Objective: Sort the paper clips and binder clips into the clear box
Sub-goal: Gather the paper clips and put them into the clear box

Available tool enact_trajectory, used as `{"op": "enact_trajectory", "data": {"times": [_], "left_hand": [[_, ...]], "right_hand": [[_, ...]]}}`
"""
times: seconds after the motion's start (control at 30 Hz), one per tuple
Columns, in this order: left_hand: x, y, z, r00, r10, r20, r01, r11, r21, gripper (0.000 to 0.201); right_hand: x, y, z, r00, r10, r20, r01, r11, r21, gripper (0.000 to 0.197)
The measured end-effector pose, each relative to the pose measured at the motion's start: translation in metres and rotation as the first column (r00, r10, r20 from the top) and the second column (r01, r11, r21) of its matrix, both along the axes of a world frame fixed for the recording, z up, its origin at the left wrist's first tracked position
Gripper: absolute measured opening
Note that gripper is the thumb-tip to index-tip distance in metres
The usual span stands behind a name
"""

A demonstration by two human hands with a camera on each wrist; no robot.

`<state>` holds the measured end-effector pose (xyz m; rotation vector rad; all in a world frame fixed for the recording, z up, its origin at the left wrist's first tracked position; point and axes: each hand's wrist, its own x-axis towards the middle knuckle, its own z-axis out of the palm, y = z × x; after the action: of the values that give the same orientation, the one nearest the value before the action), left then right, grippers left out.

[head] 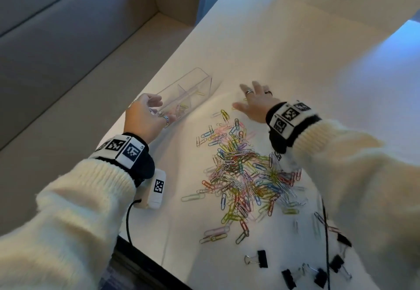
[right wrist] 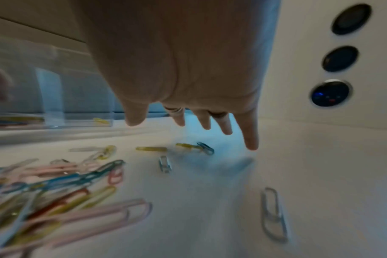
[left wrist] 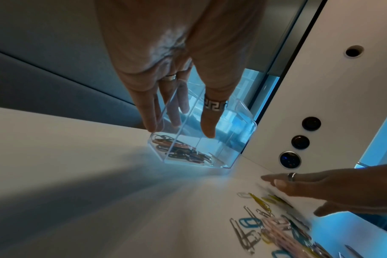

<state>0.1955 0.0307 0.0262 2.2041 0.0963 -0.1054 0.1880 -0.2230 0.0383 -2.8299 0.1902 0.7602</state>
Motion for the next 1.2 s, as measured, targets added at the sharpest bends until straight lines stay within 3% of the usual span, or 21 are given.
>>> {"op": "enact_trajectory", "data": {"times": [0.1, 0.27, 0.37, 0.43, 0.53, 0.6, 0.67, 0.73, 0.8, 0.87, 0.97, 1.07, 1.13, 1.2], "left_hand": [[-0.001, -0.007, -0.002, 1.0, -0.021, -0.005, 0.021, 1.0, 0.013, 0.054], [-0.005, -0.019, -0.006, 1.0, -0.018, 0.001, 0.018, 0.999, 0.031, 0.052], [-0.008, -0.028, -0.008, 0.999, -0.027, -0.022, 0.027, 0.999, 0.028, 0.052], [-0.009, -0.032, -0.007, 0.999, -0.039, -0.033, 0.04, 0.998, 0.037, 0.054], [-0.012, -0.036, -0.001, 0.997, -0.052, -0.063, 0.059, 0.992, 0.113, 0.072], [-0.021, -0.038, 0.012, 0.997, -0.026, 0.067, 0.013, 0.98, 0.197, 0.075], [-0.041, -0.043, 0.025, 0.955, -0.051, 0.292, -0.024, 0.969, 0.247, 0.057], [-0.065, -0.052, 0.029, 0.918, -0.173, 0.357, 0.075, 0.96, 0.271, 0.037], [-0.081, -0.059, 0.019, 0.928, -0.312, 0.205, 0.228, 0.908, 0.352, 0.035], [-0.088, -0.064, 0.0, 0.922, -0.381, -0.065, 0.372, 0.83, 0.415, 0.051], [-0.095, -0.069, -0.019, 0.836, -0.439, -0.329, 0.537, 0.778, 0.326, 0.062], [-0.098, -0.077, -0.016, 0.817, -0.503, -0.281, 0.564, 0.798, 0.213, 0.049], [-0.09, -0.083, -0.01, 0.844, -0.482, -0.235, 0.529, 0.819, 0.221, 0.054], [-0.073, -0.092, -0.008, 0.84, -0.489, -0.235, 0.541, 0.783, 0.308, 0.062]], "right_hand": [[0.005, -0.002, -0.01, 0.99, 0.01, -0.139, -0.007, 1.0, 0.02, 0.071], [-0.043, 0.009, -0.014, 0.936, 0.329, -0.126, -0.332, 0.943, -0.003, 0.075], [-0.076, 0.004, -0.014, 0.908, 0.395, -0.139, -0.398, 0.918, 0.007, 0.072], [-0.083, 0.0, -0.008, 0.918, 0.387, -0.092, -0.387, 0.922, 0.021, 0.066], [-0.075, 0.003, -0.001, 0.925, 0.364, 0.108, -0.368, 0.93, 0.019, 0.057], [-0.061, 0.009, -0.001, 0.908, 0.383, 0.171, -0.389, 0.921, 0.001, 0.056], [-0.047, 0.016, -0.004, 0.904, 0.404, 0.144, -0.406, 0.914, -0.011, 0.058], [-0.038, 0.023, -0.008, 0.882, 0.467, 0.068, -0.465, 0.884, -0.046, 0.056], [-0.036, 0.026, -0.013, 0.86, 0.51, 0.019, -0.508, 0.859, -0.059, 0.053], [-0.042, 0.026, -0.015, 0.861, 0.508, 0.028, -0.506, 0.861, -0.049, 0.055], [-0.063, 0.016, -0.014, 0.846, 0.532, 0.022, -0.532, 0.846, -0.024, 0.052], [-0.087, -0.003, -0.011, 0.858, 0.511, 0.055, -0.513, 0.856, 0.067, 0.045], [-0.089, -0.021, -0.011, 0.929, 0.307, 0.204, -0.342, 0.925, 0.166, 0.039], [-0.083, -0.041, -0.013, 0.965, 0.06, 0.256, -0.112, 0.975, 0.193, 0.041]]}}
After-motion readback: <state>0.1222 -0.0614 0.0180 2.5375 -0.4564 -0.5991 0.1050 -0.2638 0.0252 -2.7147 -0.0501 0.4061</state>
